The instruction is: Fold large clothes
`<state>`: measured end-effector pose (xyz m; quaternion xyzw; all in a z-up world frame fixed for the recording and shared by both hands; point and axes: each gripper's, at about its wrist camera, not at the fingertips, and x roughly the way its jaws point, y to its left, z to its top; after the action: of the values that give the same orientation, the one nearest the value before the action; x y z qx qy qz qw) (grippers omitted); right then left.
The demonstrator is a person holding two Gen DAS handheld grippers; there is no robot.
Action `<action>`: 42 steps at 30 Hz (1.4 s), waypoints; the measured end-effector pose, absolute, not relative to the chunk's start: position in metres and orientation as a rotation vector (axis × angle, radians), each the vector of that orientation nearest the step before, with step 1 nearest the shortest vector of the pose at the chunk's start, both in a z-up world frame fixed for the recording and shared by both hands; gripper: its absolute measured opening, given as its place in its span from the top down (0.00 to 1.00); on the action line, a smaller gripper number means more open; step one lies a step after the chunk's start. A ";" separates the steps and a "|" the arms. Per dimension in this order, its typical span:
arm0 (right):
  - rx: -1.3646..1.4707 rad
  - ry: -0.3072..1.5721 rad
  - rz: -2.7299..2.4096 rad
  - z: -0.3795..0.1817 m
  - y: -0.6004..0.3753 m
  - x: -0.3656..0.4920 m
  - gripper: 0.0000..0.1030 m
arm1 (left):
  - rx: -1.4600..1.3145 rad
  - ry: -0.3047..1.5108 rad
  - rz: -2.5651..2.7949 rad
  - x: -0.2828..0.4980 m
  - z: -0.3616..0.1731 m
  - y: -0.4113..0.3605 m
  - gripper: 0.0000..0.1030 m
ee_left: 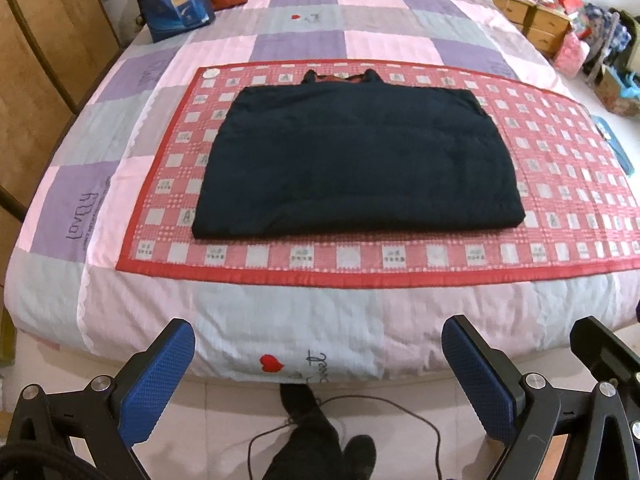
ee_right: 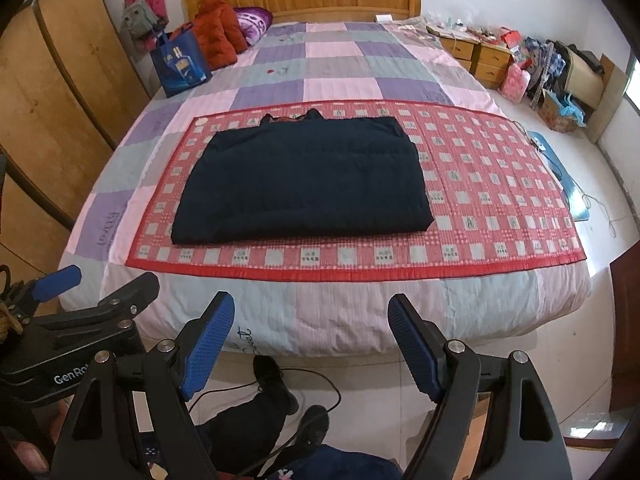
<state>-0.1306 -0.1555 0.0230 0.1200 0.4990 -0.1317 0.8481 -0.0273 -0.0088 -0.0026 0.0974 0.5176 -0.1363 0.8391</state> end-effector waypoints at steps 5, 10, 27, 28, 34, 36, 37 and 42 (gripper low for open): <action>0.252 1.049 -0.277 0.027 -0.155 -0.129 0.20 | 0.204 1.094 -0.288 -0.026 0.000 -0.008 0.01; 0.253 1.050 -0.279 0.028 -0.155 -0.128 0.20 | 0.195 1.099 -0.287 -0.023 0.002 -0.004 0.01; 0.256 1.058 -0.264 0.027 -0.146 -0.121 0.20 | 0.187 1.106 -0.258 -0.015 0.001 0.000 0.01; 0.256 1.060 -0.262 0.027 -0.146 -0.120 0.20 | 0.183 1.111 -0.256 -0.015 0.001 0.000 0.01; 0.258 1.063 -0.259 0.026 -0.146 -0.118 0.20 | 0.181 1.117 -0.252 -0.013 0.000 -0.003 0.01; 0.258 1.064 -0.259 0.026 -0.146 -0.118 0.20 | 0.185 1.116 -0.253 -0.013 0.000 -0.004 0.01; 0.258 1.064 -0.259 0.026 -0.146 -0.118 0.20 | 0.187 1.116 -0.256 -0.013 0.000 -0.004 0.01; 0.261 1.065 -0.259 0.025 -0.147 -0.116 0.20 | 0.195 1.118 -0.263 -0.012 0.000 -0.007 0.01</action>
<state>-0.1163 -0.1475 0.0248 0.1239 0.5046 -0.1227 0.8455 -0.0123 -0.0066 -0.0004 0.0923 0.5278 -0.1244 0.8352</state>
